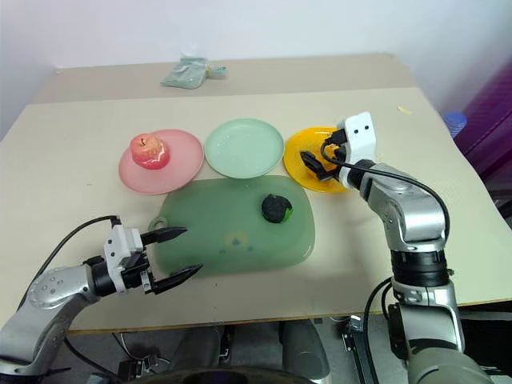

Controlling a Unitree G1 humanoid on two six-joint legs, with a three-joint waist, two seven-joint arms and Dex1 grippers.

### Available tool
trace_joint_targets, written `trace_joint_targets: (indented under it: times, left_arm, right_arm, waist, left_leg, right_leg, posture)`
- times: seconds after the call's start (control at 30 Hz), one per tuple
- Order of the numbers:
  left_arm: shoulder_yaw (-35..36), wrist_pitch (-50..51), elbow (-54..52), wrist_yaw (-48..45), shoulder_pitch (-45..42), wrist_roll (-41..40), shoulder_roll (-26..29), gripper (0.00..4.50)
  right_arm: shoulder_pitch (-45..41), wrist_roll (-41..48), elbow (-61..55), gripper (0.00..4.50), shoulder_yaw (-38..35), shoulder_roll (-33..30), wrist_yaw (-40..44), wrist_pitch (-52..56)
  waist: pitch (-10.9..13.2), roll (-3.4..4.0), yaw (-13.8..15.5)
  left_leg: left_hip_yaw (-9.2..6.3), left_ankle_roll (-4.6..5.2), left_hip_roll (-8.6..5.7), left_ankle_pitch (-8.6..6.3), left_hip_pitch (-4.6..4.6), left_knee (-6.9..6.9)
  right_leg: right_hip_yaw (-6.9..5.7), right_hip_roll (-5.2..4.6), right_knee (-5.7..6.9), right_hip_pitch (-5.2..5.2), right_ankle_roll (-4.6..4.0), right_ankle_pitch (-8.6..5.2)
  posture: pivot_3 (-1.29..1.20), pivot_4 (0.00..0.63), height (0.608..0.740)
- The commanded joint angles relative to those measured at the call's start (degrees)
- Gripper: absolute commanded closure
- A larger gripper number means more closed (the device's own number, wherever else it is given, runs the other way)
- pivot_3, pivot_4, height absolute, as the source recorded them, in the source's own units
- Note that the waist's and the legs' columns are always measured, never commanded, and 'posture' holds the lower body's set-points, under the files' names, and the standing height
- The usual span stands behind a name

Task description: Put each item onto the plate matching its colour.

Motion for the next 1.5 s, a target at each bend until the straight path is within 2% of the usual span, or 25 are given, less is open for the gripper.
trace_joint_targets:
  times: [0.03,0.23,0.33,0.43,0.53,0.63,0.8,0.87,0.97,1.0,1.07,1.17,1.23,1.3,1.4,1.5]
  left_arm:
    - [1.8,-5.1,3.3,-2.4,1.6,0.5,0.0,0.0]
    - [1.0,-10.2,9.7,-3.7,0.3,1.9,-0.9,0.0]
    - [0.6,-12.2,12.3,-3.6,0.0,2.7,-1.8,0.0]
    - [0.7,-13.5,14.1,-3.1,-0.2,3.3,-2.4,0.0]
    - [1.3,-14.6,15.7,-2.3,-0.4,3.6,-2.7,0.0]
    - [3.1,-13.9,15.8,-1.1,-1.0,2.2,-2.6,0.0]
    - [5.0,-11.3,13.8,1.6,-2.3,1.2,-2.4,0.0]
    - [5.4,-10.8,12.5,2.3,-1.9,0.9,-2.4,0.0]
    - [6.1,-8.9,8.8,4.4,-0.7,0.5,-2.8,0.0]
    - [6.4,-8.4,7.6,5.2,-0.2,0.3,-2.9,0.0]
    - [7.4,-7.1,5.4,7.2,0.5,-0.1,-3.1,0.0]
    - [9.6,-5.5,3.5,9.8,1.2,-0.4,-3.3,0.0]
    - [12.1,-4.9,3.9,12.0,0.8,0.1,-3.2,0.0]
    - [15.7,-3.9,6.2,14.4,-0.5,-0.5,-3.0,0.0]
    - [20.3,-2.8,10.7,15.6,-2.3,-1.3,-1.9,0.0]
    - [22.7,-2.0,13.6,15.3,-2.8,-1.2,-0.6,0.0]
  right_arm:
    - [6.4,4.6,-10.1,0.01,2.1,-4.7,10.0,-0.9]
    - [9.5,1.4,-7.2,0.01,9.1,-2.6,7.8,0.0]
    - [8.9,0.3,-5.8,0.77,11.0,-0.6,5.4,1.3]
    - [7.0,-1.4,-4.8,2.24,11.4,0.9,3.0,1.3]
    - [4.2,-2.2,-4.1,2.24,11.0,2.4,1.8,-0.1]
    - [-2.7,-2.1,-0.4,2.24,10.0,7.0,-1.7,0.7]
    - [-15.6,-8.0,17.5,2.24,12.3,16.8,-8.5,-1.9]
    - [-20.8,-10.7,28.5,2.24,12.2,20.5,-10.3,-6.1]
    - [-24.5,-13.9,37.1,1.42,12.0,22.4,-11.0,-12.9]
    - [-24.7,-14.1,37.0,0.93,11.6,22.6,-10.6,-14.6]
    - [-23.6,-13.7,33.6,0.05,10.9,21.6,-8.5,-16.7]
    - [-18.1,-12.1,24.7,0.05,10.0,16.6,-2.6,-17.6]
    - [-11.0,-8.7,16.1,0.05,7.6,10.4,4.5,-17.4]
    - [-2.9,-4.3,8.3,0.05,3.3,3.7,10.1,-15.0]
    - [10.0,-0.8,3.0,0.05,-4.9,-5.9,15.0,-12.9]
    - [19.3,2.2,1.0,0.05,-12.6,-10.5,17.3,-11.3]
  waist:
    - [0.0,0.0,0.3]
    - [-0.1,-0.03,-0.1]
    - [-0.1,-0.03,-0.1]
    - [-0.1,-0.03,0.0]
    - [-0.1,-0.02,-0.1]
    - [-0.1,-0.02,-0.3]
    - [-0.1,0.0,-0.6]
    - [-0.1,-0.01,-0.5]
    - [-0.1,-0.01,-0.1]
    - [-0.1,0.0,-0.1]
    - [0.0,0.03,-0.1]
    - [0.0,0.02,0.0]
    - [-0.1,0.01,0.2]
    - [-0.1,-0.01,0.8]
    - [-0.1,0.02,1.0]
    - [-0.1,0.04,-0.1]
  left_leg:
    - [-0.03,0.03,0.02,-0.01,0.02,0.0]
    - [-0.01,0.02,-0.05,-0.01,0.12,0.09]
    - [-0.05,0.02,-0.05,-0.01,0.1,0.07]
    - [-0.04,0.02,-0.04,-0.01,0.06,0.06]
    - [-0.05,0.02,-0.05,-0.01,0.07,0.06]
    - [-0.05,0.02,-0.04,-0.01,0.08,0.06]
    - [-0.05,0.02,-0.04,-0.01,0.08,0.04]
    - [-0.05,0.01,-0.06,-0.01,0.06,0.03]
    - [-0.01,0.01,-0.11,0.0,0.01,0.02]
    - [-0.02,0.0,-0.09,0.0,-0.02,0.02]
    - [-0.01,0.0,-0.11,0.0,-0.09,0.02]
    - [-0.03,0.01,-0.1,0.0,-0.12,0.01]
    - [-0.04,0.01,-0.1,-0.01,-0.09,0.01]
    - [-0.18,0.02,-0.1,-0.01,-0.09,0.01]
    - [-0.12,0.04,-0.13,-0.02,-0.04,0.02]
    - [-0.06,0.04,-0.13,-0.02,0.08,0.02]
  right_leg:
    - [-0.03,-0.01,-0.09,0.09,0.0,0.0]
    - [-0.07,0.01,-0.09,0.21,-0.01,0.0]
    - [-0.07,0.03,-0.06,0.17,-0.01,0.0]
    - [-0.07,0.0,-0.07,0.12,-0.01,0.0]
    - [-0.07,-0.02,-0.06,0.13,0.0,0.01]
    - [-0.07,-0.01,-0.05,0.12,0.0,0.01]
    - [-0.06,0.04,0.12,0.0,-0.03,0.02]
    - [-0.07,0.02,0.11,-0.01,-0.03,0.02]
    - [-0.06,-0.09,0.09,-0.06,-0.02,0.02]
    - [-0.07,-0.13,0.09,-0.08,-0.02,0.02]
    - [-0.07,-0.21,0.08,-0.15,-0.02,0.02]
    - [-0.09,-0.2,0.07,-0.16,-0.01,0.03]
    - [-0.1,-0.19,0.07,-0.12,-0.01,0.02]
    - [-0.21,-0.19,-0.11,0.05,0.0,0.02]
    - [-0.22,-0.18,-0.19,0.13,0.01,0.01]
    - [-0.17,-0.05,-0.12,0.19,0.0,0.01]
  posture:
    - [0.0,0.15,0.74]
    - [0.0,0.15,0.74]
    - [0.0,0.15,0.74]
    - [0.0,0.15,0.74]
    - [0.0,0.15,0.74]
    - [0.0,0.15,0.74]
    - [0.0,0.15,0.74]
    - [0.0,0.15,0.74]
    - [0.0,0.15,0.74]
    - [0.0,0.15,0.74]
    - [0.0,0.15,0.74]
    - [0.0,0.15,0.74]
    - [0.0,0.15,0.74]
    - [0.0,0.15,0.74]
    - [0.0,0.15,0.74]
    - [0.0,0.15,0.74]
